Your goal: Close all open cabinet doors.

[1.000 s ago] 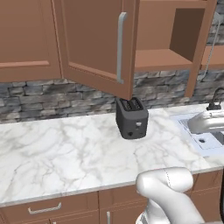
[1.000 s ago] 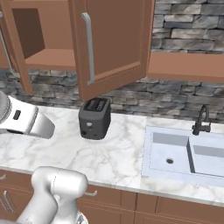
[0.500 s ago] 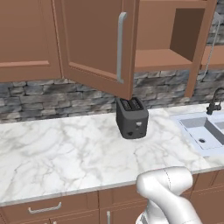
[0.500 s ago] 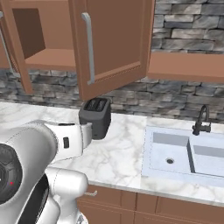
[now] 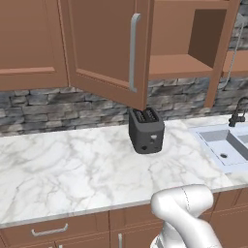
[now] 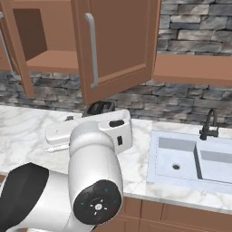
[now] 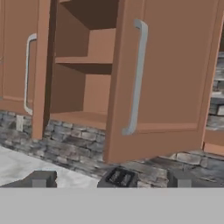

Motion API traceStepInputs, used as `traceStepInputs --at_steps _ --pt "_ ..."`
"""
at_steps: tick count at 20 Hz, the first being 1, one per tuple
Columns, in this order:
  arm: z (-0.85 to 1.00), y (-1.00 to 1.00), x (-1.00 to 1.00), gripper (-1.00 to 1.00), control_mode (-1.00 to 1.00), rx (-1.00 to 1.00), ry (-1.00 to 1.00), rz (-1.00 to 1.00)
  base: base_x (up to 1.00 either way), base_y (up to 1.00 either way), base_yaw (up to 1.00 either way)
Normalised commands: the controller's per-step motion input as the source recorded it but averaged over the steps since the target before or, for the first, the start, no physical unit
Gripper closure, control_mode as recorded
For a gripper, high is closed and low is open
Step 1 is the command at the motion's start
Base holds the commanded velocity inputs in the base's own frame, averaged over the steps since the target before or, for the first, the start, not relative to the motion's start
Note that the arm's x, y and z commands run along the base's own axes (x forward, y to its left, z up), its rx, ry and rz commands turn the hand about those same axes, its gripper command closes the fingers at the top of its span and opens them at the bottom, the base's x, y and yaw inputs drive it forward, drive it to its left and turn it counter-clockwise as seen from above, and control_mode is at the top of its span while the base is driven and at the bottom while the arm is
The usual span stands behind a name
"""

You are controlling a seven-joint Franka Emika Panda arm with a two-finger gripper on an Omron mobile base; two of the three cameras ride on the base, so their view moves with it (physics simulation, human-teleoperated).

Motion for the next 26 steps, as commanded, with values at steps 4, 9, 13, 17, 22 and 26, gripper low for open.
traceStepInputs --at_steps 4,9,13,17,22,26 --pt "0.14 -0.01 0.54 -1.00 -1.00 0.04 -0.09 0.01 0.00 0.00 0.00" --pt "0.00 0.00 0.61 -1.00 -1.00 0.00 -0.03 0.00 0.00 0.00 0.00" --pt "0.00 0.00 0.57 -1.00 -1.00 0.02 0.00 0.00 0.00 0.00 0.00" --pt "0.00 0.00 0.59 -1.00 -1.00 0.01 0.00 0.00 0.00 0.00 0.00" --pt "-0.13 0.00 0.53 -1.00 -1.00 0.00 0.00 0.01 0.00 0.00 0.00" --pt "-0.22 0.00 0.43 -1.00 -1.00 0.03 0.00 0.05 0.00 0.00 0.00"
